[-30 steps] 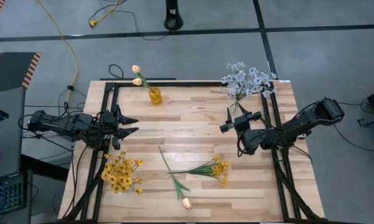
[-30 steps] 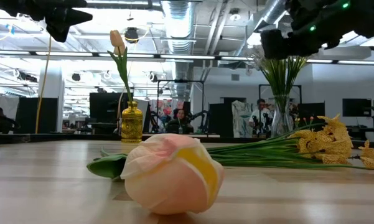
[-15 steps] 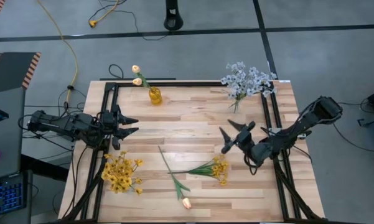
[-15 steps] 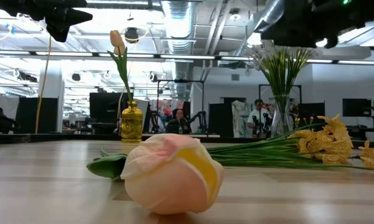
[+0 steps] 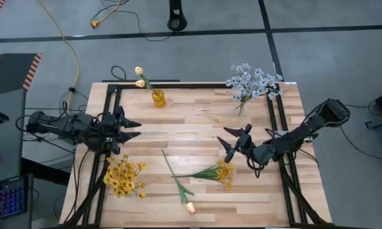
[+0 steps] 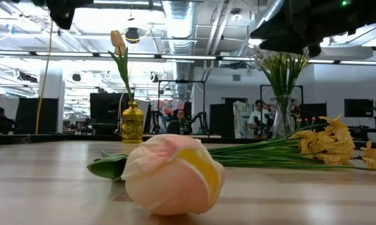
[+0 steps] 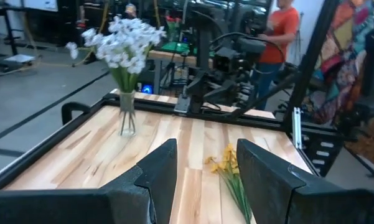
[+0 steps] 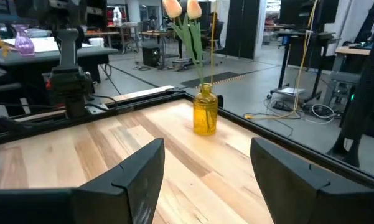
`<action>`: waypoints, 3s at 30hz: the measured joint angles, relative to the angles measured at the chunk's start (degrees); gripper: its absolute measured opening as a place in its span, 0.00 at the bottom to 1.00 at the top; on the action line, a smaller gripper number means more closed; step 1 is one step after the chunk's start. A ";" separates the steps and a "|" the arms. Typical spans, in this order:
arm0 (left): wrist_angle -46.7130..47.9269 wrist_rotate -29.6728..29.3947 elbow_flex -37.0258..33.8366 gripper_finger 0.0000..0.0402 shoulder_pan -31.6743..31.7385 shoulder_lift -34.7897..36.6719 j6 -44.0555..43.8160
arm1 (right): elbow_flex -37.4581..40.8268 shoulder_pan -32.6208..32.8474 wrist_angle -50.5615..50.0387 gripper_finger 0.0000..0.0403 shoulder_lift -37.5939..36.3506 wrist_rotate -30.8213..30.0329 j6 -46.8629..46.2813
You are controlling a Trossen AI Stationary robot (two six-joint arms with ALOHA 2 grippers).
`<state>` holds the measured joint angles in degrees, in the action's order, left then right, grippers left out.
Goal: Sort flowers into vase by color
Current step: Put the pink tulip into the yellow vase
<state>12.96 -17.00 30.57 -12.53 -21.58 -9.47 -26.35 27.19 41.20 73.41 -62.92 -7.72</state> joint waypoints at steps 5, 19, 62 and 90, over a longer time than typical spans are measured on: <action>4.32 1.76 6.83 0.38 0.00 -6.78 3.34 | 0.00 -1.09 -0.14 0.66 -0.01 1.07 0.01; 17.70 16.79 28.33 0.38 -0.02 -32.85 14.83 | -0.02 -1.89 -0.95 0.66 0.00 6.06 0.10; 34.07 33.32 48.16 0.38 2.80 -78.60 32.18 | -0.04 -1.78 -9.65 0.66 0.00 9.62 -4.31; 34.12 34.57 54.76 0.38 0.23 -78.91 32.89 | -0.04 -1.78 -10.96 0.66 -0.02 9.56 -4.38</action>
<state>47.08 17.56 85.33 -12.31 -100.49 23.43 -26.39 25.41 30.23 73.38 -53.36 -12.10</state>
